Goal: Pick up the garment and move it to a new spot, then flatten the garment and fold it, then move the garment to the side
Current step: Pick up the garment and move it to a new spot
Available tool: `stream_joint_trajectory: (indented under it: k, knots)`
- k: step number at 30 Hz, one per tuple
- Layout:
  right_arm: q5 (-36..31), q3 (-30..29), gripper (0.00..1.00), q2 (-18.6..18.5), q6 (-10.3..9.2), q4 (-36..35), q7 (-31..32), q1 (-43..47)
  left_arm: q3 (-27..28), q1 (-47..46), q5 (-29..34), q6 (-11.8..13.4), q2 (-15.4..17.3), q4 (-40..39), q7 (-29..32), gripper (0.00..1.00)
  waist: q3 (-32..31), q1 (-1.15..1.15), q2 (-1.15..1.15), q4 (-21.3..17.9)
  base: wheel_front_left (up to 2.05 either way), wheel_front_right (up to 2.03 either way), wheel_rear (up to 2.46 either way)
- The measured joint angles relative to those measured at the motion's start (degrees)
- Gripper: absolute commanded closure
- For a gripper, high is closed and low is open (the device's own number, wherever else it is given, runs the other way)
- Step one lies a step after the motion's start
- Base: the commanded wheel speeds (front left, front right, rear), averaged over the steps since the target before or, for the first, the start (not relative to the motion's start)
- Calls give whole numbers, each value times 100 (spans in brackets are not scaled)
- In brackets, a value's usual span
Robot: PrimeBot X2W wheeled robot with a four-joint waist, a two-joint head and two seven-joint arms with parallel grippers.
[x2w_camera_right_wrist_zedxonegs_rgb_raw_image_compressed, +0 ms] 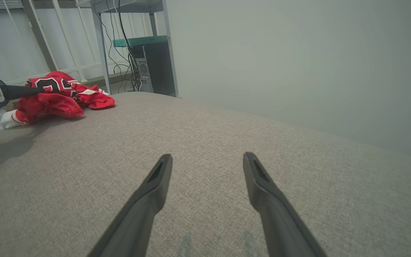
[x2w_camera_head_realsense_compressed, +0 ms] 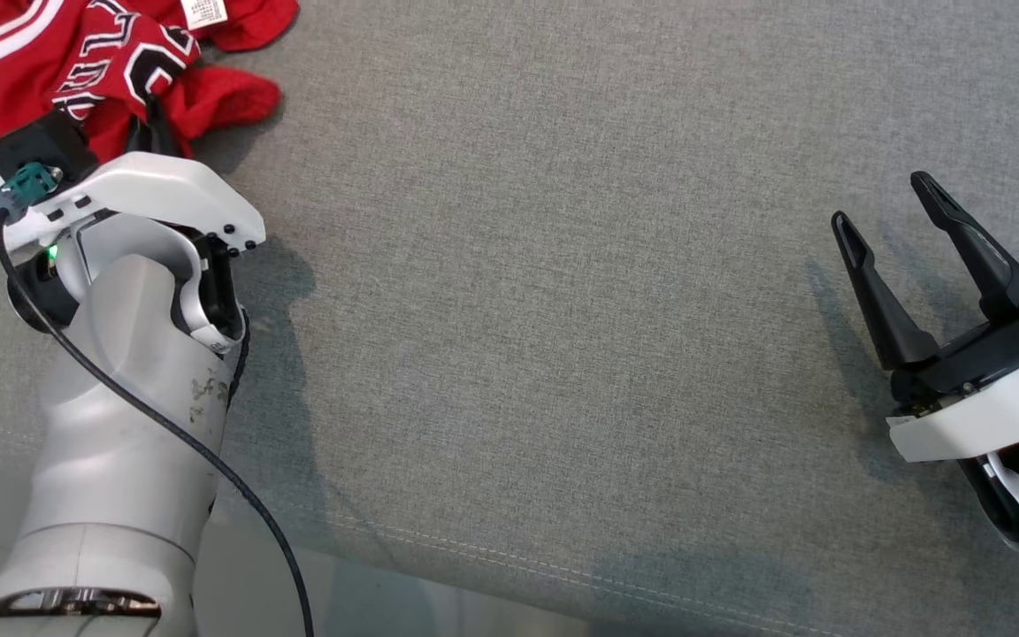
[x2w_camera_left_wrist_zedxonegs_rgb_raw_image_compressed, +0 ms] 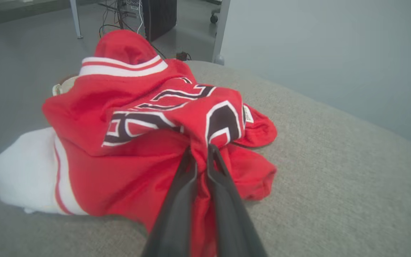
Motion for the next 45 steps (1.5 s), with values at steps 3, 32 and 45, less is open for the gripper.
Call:
stream_joint_trajectory:
  k: [3,32,45]
  knots:
    - [0,-21,0,103,0,1,0,0,169,331,299,44,-5,-753,1,100,-96,0,0,-17,0,0,0]
    - [-4,-576,0,1303,0,76,0,657,8,1742,1348,-265,-197,-3334,-16,100,-1437,0,0,-1445,0,0,0]
    - [-4,-594,0,1606,0,70,-1,727,-1279,1751,732,-198,-180,-2684,-15,100,-1621,0,0,-2530,0,0,0]
